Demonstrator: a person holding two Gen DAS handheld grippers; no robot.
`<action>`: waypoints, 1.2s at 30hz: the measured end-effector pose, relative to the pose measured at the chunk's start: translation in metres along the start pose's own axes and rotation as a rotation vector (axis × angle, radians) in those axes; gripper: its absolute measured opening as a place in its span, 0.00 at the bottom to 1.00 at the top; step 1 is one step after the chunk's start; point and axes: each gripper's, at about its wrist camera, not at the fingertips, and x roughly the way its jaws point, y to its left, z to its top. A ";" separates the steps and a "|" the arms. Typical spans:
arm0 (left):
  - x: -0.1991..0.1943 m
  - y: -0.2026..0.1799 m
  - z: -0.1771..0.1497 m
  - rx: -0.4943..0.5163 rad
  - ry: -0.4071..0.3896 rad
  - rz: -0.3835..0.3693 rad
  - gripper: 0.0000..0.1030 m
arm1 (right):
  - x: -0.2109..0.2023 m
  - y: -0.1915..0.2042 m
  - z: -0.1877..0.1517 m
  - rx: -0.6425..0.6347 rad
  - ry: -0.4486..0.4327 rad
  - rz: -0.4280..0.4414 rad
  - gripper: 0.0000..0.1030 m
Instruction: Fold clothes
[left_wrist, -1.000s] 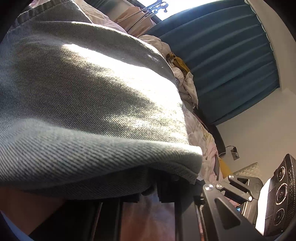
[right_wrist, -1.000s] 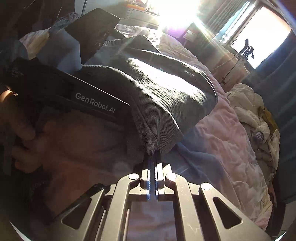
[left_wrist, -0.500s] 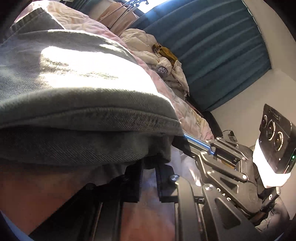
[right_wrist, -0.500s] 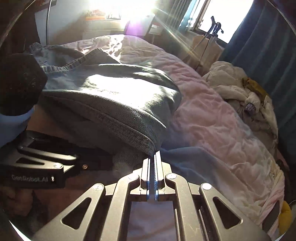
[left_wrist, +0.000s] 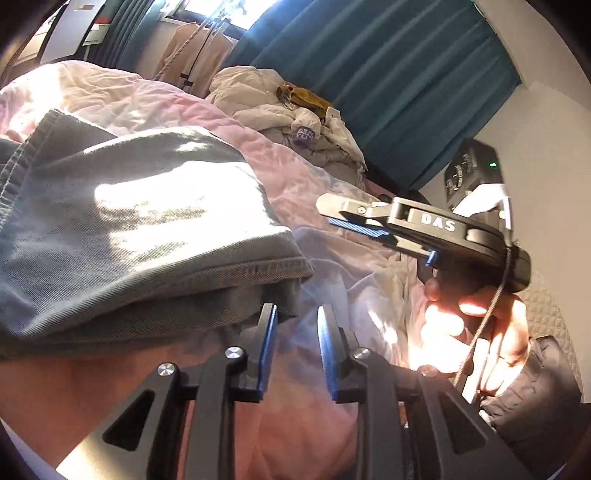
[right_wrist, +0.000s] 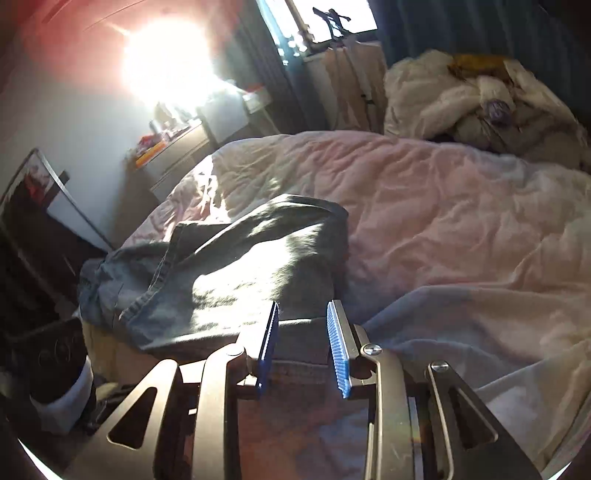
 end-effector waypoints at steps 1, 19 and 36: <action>-0.005 0.009 0.004 -0.004 -0.008 0.018 0.24 | 0.010 -0.004 0.004 0.033 0.014 0.023 0.26; 0.003 0.069 -0.006 -0.077 0.034 0.140 0.24 | 0.060 -0.034 -0.027 0.182 0.272 0.141 0.26; -0.002 0.010 0.047 0.063 0.098 0.235 0.48 | 0.009 -0.037 -0.042 0.260 0.014 -0.170 0.25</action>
